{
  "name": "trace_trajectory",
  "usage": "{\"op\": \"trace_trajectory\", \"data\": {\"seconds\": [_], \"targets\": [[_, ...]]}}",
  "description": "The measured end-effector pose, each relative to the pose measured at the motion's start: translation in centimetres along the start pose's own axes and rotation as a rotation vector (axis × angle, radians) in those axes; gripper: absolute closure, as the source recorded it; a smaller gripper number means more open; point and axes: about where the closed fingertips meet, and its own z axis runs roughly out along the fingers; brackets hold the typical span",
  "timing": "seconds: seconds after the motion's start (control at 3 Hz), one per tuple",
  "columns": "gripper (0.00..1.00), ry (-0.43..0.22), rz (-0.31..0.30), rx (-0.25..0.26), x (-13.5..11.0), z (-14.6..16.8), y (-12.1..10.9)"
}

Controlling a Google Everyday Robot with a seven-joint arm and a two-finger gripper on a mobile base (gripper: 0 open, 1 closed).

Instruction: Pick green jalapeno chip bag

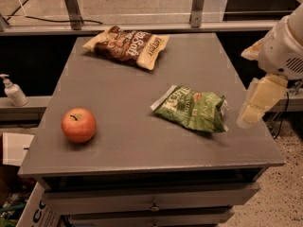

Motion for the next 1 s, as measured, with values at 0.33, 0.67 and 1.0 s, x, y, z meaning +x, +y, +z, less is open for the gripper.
{"op": "trace_trajectory", "data": {"seconds": [0.33,0.67,1.0], "targets": [[0.0,-0.077,0.017,-0.028,-0.7,3.1,-0.9],[0.0,-0.117,0.022,-0.062,-1.4,6.0,-1.2],[0.0,-0.133,0.034,-0.096,-1.4,8.8,-1.2]]}}
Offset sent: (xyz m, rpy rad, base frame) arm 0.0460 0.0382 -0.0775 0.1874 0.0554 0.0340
